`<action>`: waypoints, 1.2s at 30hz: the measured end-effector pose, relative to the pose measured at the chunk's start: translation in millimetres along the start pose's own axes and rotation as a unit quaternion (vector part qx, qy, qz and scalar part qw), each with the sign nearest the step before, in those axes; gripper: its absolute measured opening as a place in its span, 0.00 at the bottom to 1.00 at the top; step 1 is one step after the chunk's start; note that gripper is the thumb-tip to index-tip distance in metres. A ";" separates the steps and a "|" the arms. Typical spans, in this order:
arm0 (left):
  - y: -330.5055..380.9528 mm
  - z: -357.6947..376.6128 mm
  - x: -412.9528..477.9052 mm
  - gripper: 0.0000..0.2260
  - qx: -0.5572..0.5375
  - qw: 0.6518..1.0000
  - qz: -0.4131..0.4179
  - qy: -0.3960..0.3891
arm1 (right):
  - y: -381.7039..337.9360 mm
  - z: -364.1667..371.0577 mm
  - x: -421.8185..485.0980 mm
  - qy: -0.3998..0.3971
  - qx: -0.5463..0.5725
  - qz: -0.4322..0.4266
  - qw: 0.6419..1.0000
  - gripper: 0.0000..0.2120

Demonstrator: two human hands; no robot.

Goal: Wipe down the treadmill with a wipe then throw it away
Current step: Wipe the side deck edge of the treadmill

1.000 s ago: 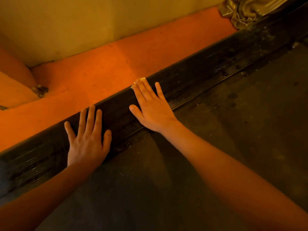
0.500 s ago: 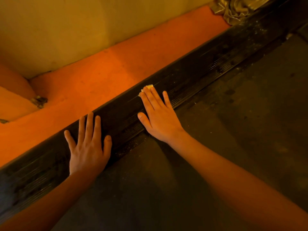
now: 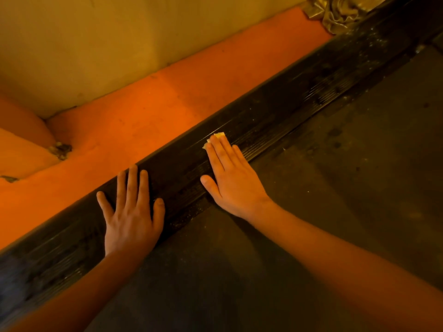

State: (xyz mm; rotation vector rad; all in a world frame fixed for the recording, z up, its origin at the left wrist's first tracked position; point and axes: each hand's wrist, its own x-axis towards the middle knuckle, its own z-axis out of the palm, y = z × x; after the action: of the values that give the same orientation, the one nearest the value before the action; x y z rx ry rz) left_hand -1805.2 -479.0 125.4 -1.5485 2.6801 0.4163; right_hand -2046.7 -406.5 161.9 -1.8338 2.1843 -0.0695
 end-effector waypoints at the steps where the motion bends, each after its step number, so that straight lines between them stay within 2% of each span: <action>1: 0.2 0.7 -0.7 0.32 0.004 1.000 0.001 -0.002 | -0.4 1.7 -3.0 -0.009 -0.002 0.000 1.000 0.35; 5: 0.7 3.4 -0.3 0.32 0.000 1.000 0.005 -0.005 | 15.2 -10.4 28.9 -0.024 -0.026 -0.025 0.999 0.35; 7: 0.3 2.8 0.9 0.32 0.000 1.000 0.006 0.000 | 23.4 -17.6 44.9 -0.022 -0.020 -0.011 1.000 0.35; 11: -0.7 1.1 0.5 0.32 -0.002 1.000 0.002 0.001 | 7.6 -8.0 13.6 -0.001 0.012 0.030 0.999 0.34; 14: -1.2 1.7 -0.9 0.32 0.003 1.000 0.000 -0.006 | -1.0 6.1 -13.4 -0.017 0.004 -0.010 1.000 0.34; 17: 0.1 1.8 -0.7 0.32 -0.003 1.000 0.005 -0.010 | 16.7 -4.0 12.0 -0.019 -0.028 -0.039 0.999 0.34; 20: 0.7 0.2 0.9 0.32 -0.006 1.000 0.005 -0.007 | 38.6 -21.4 40.5 -0.005 -0.044 0.014 0.999 0.33; 22: 0.7 -0.9 1.2 0.33 -0.011 1.000 0.004 -0.008 | 34.0 -20.1 33.9 0.004 -0.023 0.024 0.999 0.33; 26: 0.8 -0.5 -1.6 0.32 -0.008 1.000 0.003 -0.007 | 13.4 0.7 -12.5 -0.007 -0.004 -0.021 1.000 0.33; 32: 1.6 -0.6 0.0 0.33 -0.017 1.000 0.005 -0.004 | 15.0 -16.9 39.0 -0.029 -0.019 -0.033 0.999 0.32; 36: 0.7 -1.5 0.1 0.33 -0.016 1.000 0.006 -0.003 | 21.7 -9.2 6.5 -0.006 -0.015 -0.028 0.999 0.31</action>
State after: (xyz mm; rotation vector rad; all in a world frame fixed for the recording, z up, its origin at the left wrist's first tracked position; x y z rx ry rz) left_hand -1805.7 -479.1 127.0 -1.5364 2.6937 0.4649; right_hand -2070.7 -410.1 164.7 -1.9069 2.1367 -0.0367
